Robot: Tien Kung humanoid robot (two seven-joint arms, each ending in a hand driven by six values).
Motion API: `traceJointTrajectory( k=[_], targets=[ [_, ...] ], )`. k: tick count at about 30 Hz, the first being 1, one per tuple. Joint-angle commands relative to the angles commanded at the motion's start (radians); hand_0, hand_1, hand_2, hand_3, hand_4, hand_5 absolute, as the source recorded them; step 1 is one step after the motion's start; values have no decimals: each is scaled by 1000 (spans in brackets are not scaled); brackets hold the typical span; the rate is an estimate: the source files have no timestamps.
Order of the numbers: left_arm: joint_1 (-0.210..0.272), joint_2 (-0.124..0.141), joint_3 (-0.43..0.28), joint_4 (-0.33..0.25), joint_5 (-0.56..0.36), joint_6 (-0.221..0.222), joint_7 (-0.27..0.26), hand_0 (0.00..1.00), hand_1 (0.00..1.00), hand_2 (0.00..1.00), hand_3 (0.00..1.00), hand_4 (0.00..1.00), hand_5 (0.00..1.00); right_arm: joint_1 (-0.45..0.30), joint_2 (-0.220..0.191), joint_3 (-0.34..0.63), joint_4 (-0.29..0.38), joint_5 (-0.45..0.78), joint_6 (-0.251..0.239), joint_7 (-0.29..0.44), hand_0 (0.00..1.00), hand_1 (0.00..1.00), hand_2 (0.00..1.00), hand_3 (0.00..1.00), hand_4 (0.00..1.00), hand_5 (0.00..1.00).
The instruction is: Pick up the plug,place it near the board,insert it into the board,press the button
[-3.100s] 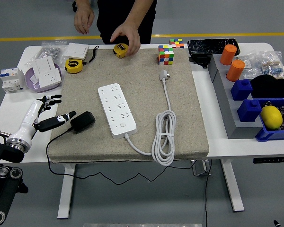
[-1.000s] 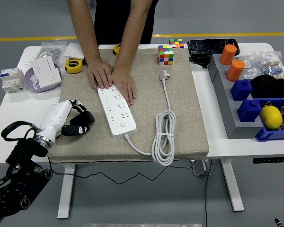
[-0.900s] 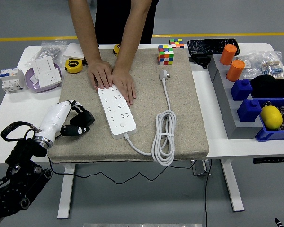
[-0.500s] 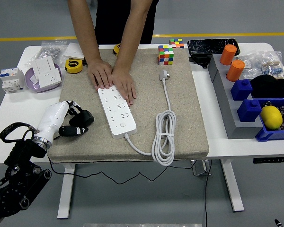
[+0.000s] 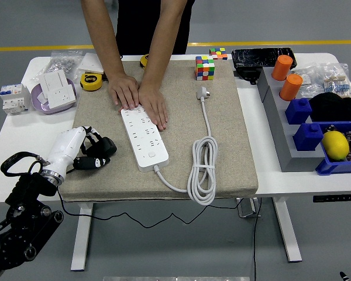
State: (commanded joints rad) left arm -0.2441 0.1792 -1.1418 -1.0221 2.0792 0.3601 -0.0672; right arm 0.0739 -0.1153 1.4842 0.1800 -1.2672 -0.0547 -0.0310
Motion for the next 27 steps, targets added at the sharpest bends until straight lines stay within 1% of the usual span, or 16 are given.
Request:
traceJointTrajectory(
  k=[4,8,10,12,13,14,16,18,19,20,23,24,27],
  targets=[
    [-4,7,4,-38,-77,-21,0,331,239,231,428,665,16,2,0,-2,0,3,0,1,828,761,746,769,998,964],
    [-20,26,9,-92,-189,-65,10,333,241,235,423,655,29,2,0,-2,0,3,0,0,828,761,747,768,998,964],
    [-40,41,11,-123,-256,-98,20,333,241,235,423,655,29,2,0,-2,0,3,-1,-1,828,761,747,768,998,964],
    [-62,55,19,-144,-300,-124,26,333,241,235,423,655,29,2,0,-2,0,3,-1,-2,828,761,747,768,998,964],
    [-82,66,27,-155,-329,-142,28,333,241,235,423,655,29,3,0,-2,0,3,-1,-2,828,761,747,768,998,964],
    [-93,71,33,-158,-345,-150,29,336,249,240,424,656,31,3,-1,-3,0,3,-1,-3,828,762,746,768,998,961],
    [-126,86,54,-156,-374,-174,30,336,249,240,424,656,31,5,-1,-3,0,-1,-1,-3,828,762,746,768,998,961],
    [-165,103,84,-145,-383,-189,28,336,249,240,424,656,31,8,-1,-4,0,-5,-1,-4,828,762,746,768,998,961],
    [-185,113,101,-136,-384,-197,26,336,249,240,424,656,31,10,-2,-5,0,-5,-1,-4,828,762,746,768,998,961],
    [-216,127,133,-123,-385,-207,23,344,265,250,426,656,23,12,-3,-5,0,-6,-1,-4,828,761,746,768,998,960],
    [-250,139,176,-108,-379,-218,20,344,265,250,426,656,23,14,-5,-5,0,-8,-1,-4,828,761,746,768,998,960],
    [-269,142,201,-95,-362,-224,19,344,265,250,426,656,23,15,-6,-4,0,-9,-1,-4,828,761,746,768,998,960],
    [-295,146,253,-77,-340,-228,16,346,276,254,430,661,19,16,-6,-2,0,-10,-1,-5,828,761,746,768,998,959]
  ],
)
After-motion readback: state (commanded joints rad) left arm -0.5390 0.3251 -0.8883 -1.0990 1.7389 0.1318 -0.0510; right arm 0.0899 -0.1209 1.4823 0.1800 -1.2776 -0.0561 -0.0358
